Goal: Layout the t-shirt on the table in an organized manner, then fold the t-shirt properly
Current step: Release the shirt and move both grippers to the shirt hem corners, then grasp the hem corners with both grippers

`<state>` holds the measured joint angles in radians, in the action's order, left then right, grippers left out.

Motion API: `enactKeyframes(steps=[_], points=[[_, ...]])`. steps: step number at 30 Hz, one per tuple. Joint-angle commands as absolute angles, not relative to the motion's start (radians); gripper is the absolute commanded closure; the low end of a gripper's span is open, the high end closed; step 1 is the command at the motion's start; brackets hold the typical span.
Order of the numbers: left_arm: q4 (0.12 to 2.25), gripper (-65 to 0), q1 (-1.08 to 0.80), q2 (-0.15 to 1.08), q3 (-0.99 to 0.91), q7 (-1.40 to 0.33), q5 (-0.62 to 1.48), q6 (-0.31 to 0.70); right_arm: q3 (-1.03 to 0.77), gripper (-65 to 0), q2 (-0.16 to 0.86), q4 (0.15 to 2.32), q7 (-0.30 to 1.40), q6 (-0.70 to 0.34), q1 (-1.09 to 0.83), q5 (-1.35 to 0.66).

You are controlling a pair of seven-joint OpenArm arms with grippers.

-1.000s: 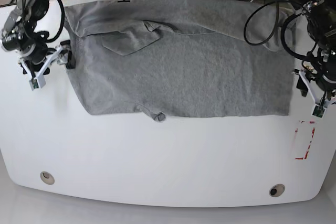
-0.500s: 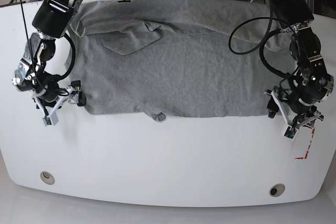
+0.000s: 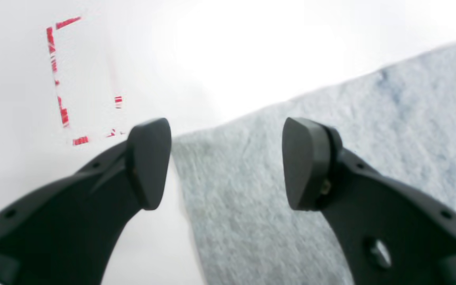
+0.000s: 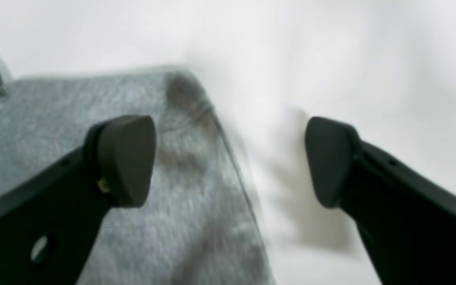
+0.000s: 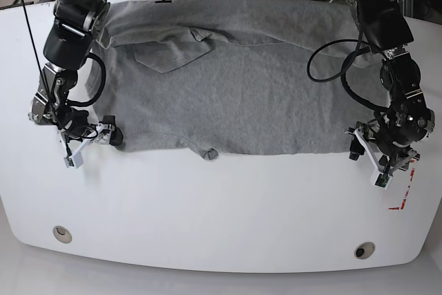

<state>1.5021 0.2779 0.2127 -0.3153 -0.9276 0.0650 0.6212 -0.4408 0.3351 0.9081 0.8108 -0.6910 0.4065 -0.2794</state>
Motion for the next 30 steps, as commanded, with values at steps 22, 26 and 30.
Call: enactKeyframes(steps=[22, 26, 30], points=[[1.399, -41.5, 0.332, 0.260, -0.424, -0.881, 0.070, 0.615, -0.344, -19.3, 0.275, 0.918, 0.802, -0.698, 0.435, -0.294], [1.285, -41.5, 0.351, 0.294, -0.452, -0.788, 0.041, 0.578, -0.343, -12.0, 0.275, 0.918, 0.802, -0.698, 0.435, -0.294], [1.182, -41.9, 0.364, 0.320, -0.450, -0.704, 0.028, 0.524, -0.343, -9.4, 0.275, 0.918, 0.802, -0.698, 0.435, -0.294]])
